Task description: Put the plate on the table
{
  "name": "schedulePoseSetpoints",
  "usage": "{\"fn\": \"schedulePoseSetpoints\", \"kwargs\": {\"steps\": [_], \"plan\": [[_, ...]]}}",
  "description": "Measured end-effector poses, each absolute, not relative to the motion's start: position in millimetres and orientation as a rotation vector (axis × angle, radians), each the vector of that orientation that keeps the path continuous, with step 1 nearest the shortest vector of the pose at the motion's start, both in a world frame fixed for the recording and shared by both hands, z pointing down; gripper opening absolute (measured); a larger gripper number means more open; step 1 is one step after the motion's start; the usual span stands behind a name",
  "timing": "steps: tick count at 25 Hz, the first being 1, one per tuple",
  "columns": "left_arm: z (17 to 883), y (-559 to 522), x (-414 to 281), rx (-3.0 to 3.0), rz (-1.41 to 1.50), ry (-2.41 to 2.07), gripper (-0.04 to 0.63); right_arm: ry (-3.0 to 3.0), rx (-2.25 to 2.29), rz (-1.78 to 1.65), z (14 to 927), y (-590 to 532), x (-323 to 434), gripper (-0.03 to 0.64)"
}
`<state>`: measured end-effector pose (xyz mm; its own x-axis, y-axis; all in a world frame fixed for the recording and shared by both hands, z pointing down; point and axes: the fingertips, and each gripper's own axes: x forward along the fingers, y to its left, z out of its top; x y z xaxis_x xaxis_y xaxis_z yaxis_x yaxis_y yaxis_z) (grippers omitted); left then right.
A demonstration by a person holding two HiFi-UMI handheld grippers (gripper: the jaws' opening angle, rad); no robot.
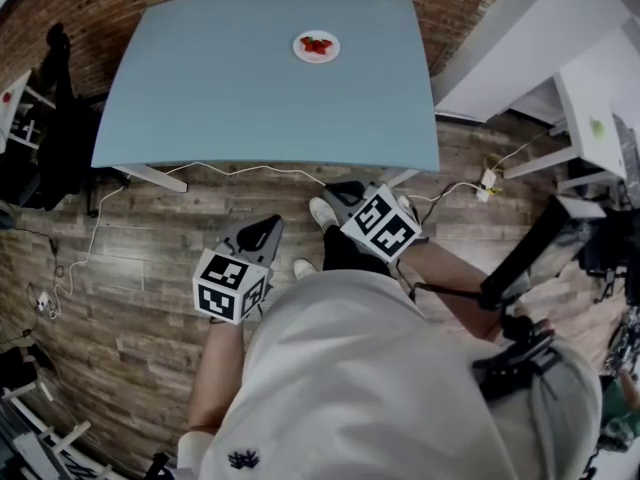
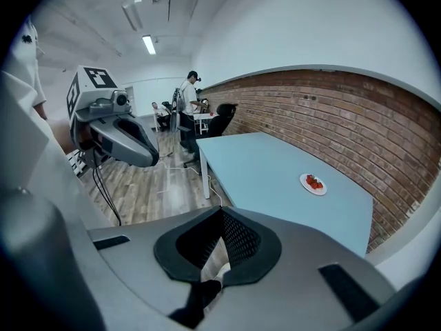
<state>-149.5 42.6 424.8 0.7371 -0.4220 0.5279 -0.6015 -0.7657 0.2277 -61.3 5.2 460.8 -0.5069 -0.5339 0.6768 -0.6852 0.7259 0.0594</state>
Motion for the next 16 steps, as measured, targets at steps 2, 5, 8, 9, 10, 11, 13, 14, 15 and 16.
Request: {"fn": "schedulePoseSetpoints", "kwargs": {"steps": [2, 5, 8, 9, 10, 11, 13, 14, 15, 16], "plan": [[425.7, 42.7, -150.8, 2.551, 0.641, -0.789, 0.000, -2.233, 0.912, 0.273, 459.8, 4.9, -63.0, 0.008], [425.8, 42.2, -151.9, 2.552, 0.638, -0.791, 0.000, -2.233, 0.909, 0.265, 458.4, 3.9, -64.7, 0.008], [425.8, 40.5, -152.6, 2.554, 0.636, -0.792, 0.000, -2.233, 0.911, 0.256, 457.4, 2.2, -65.4, 0.008], [426.0, 39.9, -152.7, 2.555, 0.635, -0.793, 0.000, -2.233, 0.912, 0.255, 457.0, 1.5, -65.4, 0.008], [426.0, 39.3, -152.8, 2.555, 0.635, -0.794, 0.000, -2.233, 0.913, 0.254, 456.7, 0.7, -65.1, 0.008], [425.9, 38.7, -152.9, 2.556, 0.634, -0.795, 0.001, -2.233, 0.915, 0.254, 456.4, -0.1, -64.8, 0.008], [425.6, 37.1, -153.9, 2.554, 0.633, -0.796, 0.001, -2.232, 0.916, 0.254, 455.8, -2.3, -64.5, 0.008], [425.6, 36.0, -154.7, 2.553, 0.632, -0.797, 0.000, -2.232, 0.916, 0.254, 455.5, -3.7, -64.6, 0.008], [425.7, 34.6, -155.4, 2.551, 0.633, -0.799, 0.000, -2.232, 0.915, 0.253, 455.4, -5.1, -64.7, 0.008], [425.8, 33.2, -156.2, 2.550, 0.633, -0.800, 0.000, -2.232, 0.914, 0.253, 455.2, -6.7, -64.7, 0.008]]}}
